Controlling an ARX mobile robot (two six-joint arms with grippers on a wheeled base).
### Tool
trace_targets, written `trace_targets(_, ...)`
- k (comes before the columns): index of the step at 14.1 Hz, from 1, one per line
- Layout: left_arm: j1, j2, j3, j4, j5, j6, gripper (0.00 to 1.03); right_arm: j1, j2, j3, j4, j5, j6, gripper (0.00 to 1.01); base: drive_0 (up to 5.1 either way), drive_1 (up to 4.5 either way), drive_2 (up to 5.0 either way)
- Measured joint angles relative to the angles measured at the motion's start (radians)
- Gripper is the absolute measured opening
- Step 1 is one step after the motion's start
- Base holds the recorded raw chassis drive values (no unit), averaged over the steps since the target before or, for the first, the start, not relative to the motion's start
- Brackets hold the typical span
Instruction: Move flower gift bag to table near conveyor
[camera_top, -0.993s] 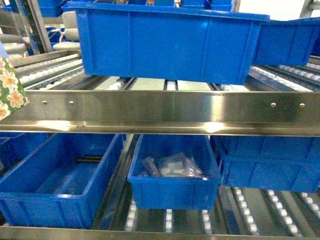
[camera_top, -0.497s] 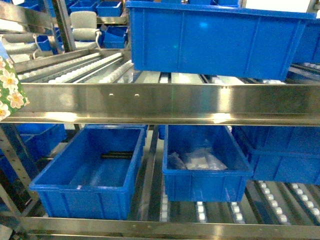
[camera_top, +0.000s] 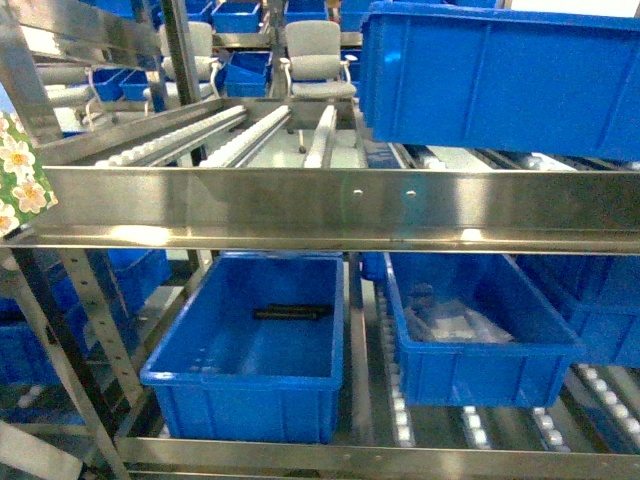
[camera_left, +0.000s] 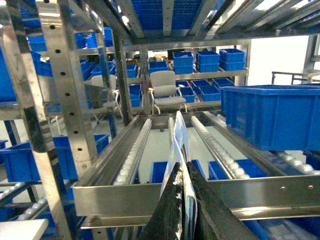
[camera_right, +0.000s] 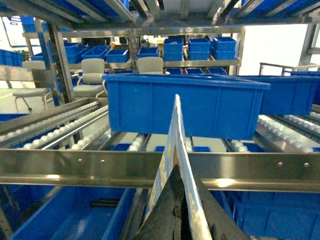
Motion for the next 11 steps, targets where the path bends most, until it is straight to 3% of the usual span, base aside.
trace_targets(11, 0.0, 0.001, 0.0, -0.002, 0.001, 0.0, 0.02, 0.0, 0.0, 0.0, -0.005, 0.0, 0.0, 0.02, -4.9, 1.96, 2.9)
